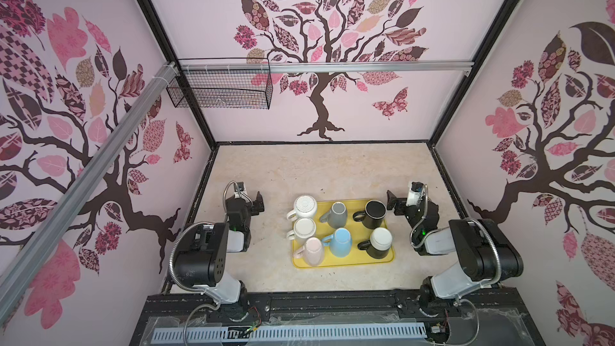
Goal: Turn the mug right side up
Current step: Pick up the mug from the tray.
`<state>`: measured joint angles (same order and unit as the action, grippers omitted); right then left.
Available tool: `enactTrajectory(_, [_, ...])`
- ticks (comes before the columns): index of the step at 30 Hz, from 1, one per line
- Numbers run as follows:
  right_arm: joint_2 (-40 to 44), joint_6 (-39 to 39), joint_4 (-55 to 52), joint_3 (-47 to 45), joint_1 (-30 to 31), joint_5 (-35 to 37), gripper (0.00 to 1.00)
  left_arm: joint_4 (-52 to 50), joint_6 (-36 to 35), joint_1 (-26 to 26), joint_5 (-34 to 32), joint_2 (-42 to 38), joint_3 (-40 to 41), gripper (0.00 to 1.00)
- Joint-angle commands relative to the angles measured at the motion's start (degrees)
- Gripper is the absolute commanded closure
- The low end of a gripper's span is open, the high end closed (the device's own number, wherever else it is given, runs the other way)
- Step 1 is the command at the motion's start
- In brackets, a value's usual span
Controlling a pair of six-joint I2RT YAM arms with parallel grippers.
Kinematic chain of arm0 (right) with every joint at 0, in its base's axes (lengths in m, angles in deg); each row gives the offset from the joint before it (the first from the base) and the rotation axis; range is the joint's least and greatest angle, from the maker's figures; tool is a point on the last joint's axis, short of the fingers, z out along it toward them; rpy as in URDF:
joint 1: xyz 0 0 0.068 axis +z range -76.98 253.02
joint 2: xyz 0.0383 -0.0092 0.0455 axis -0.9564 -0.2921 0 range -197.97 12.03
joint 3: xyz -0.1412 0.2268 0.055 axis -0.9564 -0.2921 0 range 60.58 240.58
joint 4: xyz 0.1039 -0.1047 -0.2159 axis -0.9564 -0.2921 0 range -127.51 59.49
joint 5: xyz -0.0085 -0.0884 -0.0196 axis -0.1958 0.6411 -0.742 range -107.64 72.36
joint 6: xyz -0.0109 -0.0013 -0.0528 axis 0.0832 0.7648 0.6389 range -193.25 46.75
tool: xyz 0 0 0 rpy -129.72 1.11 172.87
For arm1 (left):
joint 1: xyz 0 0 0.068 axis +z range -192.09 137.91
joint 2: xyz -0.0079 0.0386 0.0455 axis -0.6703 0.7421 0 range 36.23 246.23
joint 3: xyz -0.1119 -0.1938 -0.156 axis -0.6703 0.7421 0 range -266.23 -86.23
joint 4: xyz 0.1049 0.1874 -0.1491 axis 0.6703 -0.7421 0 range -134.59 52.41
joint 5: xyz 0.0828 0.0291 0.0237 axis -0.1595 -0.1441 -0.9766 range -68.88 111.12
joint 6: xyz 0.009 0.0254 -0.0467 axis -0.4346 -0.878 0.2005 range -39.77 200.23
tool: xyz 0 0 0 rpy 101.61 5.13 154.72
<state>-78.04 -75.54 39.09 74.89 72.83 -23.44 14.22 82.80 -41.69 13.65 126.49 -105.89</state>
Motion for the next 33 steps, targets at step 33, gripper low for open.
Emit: enactTrajectory(33, [-0.77,0.94,0.87,1.12,-0.08,0.13,0.0,2.0,-0.25,0.73,0.06,0.45,-1.92,0.02])
